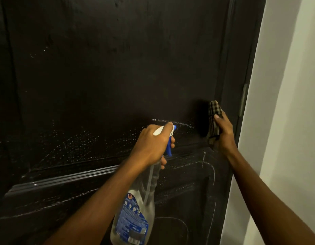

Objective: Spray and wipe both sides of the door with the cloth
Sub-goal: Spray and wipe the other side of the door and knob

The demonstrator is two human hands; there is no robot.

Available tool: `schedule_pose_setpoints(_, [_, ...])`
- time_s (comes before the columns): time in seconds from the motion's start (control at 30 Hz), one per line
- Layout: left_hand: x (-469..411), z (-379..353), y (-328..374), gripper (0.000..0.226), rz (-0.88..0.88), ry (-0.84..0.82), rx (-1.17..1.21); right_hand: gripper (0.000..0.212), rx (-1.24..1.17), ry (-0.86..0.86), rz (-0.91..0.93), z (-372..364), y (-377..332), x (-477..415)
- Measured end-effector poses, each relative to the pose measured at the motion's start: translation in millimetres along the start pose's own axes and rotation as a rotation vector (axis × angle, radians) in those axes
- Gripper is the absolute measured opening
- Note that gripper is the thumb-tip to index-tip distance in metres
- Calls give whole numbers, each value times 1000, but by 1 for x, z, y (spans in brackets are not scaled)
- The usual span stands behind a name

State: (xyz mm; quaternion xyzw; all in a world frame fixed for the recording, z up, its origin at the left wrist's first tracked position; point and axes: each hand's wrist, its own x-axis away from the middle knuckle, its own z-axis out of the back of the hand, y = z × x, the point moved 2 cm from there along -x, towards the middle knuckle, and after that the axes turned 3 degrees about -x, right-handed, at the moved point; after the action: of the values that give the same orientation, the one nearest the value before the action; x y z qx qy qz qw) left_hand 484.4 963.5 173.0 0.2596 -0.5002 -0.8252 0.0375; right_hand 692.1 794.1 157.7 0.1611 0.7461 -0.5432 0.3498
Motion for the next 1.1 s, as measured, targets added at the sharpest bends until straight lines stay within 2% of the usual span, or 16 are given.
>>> schedule_pose_setpoints(0.17, [1, -4, -7, 56, 55, 0, -40, 60, 58, 60, 27, -19, 9, 3])
schedule_pose_setpoints(0.33, [5, 8, -15, 52, 19, 86, -29, 61, 449, 217, 292, -78, 31, 33])
schedule_pose_setpoints(0.4, [8, 13, -18, 51, 0, 110, -28, 63, 614, 149, 418, -83, 56, 57])
schedule_pose_setpoints(0.47, [13, 16, -19, 51, -11, 118, -25, 66, 697, 91, 468, -72, 78, 75])
schedule_pose_setpoints(0.53, [18, 20, -22, 50, -10, 134, -12, 67, 669, 167, 414, -59, 81, 66])
schedule_pose_setpoints(0.63, [25, 29, -23, 50, -15, 169, 28, 59, 475, 497, 123, -58, 58, 29])
schedule_pose_setpoints(0.7, [29, 34, -24, 51, -25, 190, 44, 58, 426, 624, 13, -75, 38, 13])
schedule_pose_setpoints(0.77, [31, 39, -24, 51, -37, 213, 56, 59, 504, 564, 142, -101, 29, 23])
schedule_pose_setpoints(0.87, [33, 47, -25, 51, -57, 240, 59, 63, 725, 214, 515, -122, 50, 74])
schedule_pose_setpoints(0.93, [35, 52, -26, 50, -62, 232, 62, 68, 819, 46, 623, -102, 75, 91])
schedule_pose_setpoints(1.0, [38, 56, -28, 50, -56, 222, 59, 70, 771, 92, 547, -79, 81, 80])
schedule_pose_setpoints(1.1, [43, 57, -31, 51, -31, 192, 32, 61, 579, 403, 238, -72, 58, 47])
